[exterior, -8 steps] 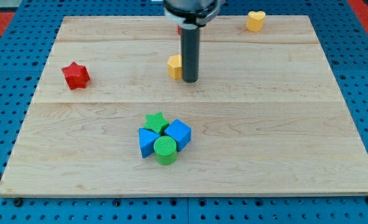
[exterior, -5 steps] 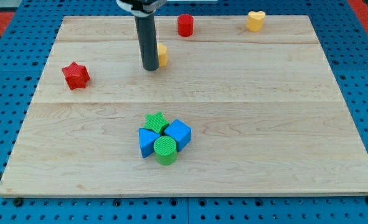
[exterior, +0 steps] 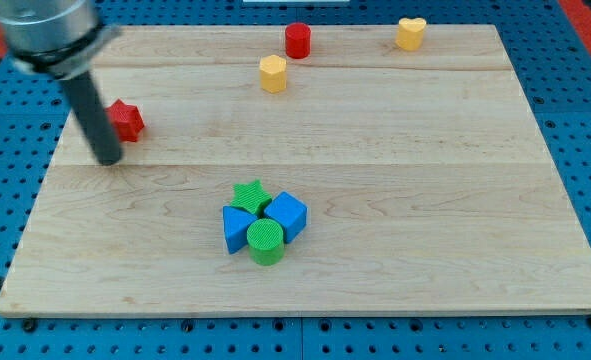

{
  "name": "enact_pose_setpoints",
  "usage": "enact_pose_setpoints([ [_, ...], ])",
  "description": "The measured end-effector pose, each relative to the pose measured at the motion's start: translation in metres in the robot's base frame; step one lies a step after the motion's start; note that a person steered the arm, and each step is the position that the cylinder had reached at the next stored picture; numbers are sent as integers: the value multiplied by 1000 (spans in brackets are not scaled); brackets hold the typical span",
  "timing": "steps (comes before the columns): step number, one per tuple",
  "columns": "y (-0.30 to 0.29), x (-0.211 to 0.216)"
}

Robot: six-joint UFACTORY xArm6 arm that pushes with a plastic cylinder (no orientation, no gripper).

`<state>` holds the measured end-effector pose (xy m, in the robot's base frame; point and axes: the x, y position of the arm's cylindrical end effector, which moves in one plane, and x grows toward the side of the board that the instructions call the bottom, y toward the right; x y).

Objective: Move the red star closer to the yellow hexagon

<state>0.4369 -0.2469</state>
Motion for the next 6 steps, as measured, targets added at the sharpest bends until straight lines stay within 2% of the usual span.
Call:
enact_pose_setpoints([
  [1,8,-59],
  [2,117,-72],
  [3,130,-32],
  [4,168,-47],
  [5,173,-102],
  [6,190,-103],
])
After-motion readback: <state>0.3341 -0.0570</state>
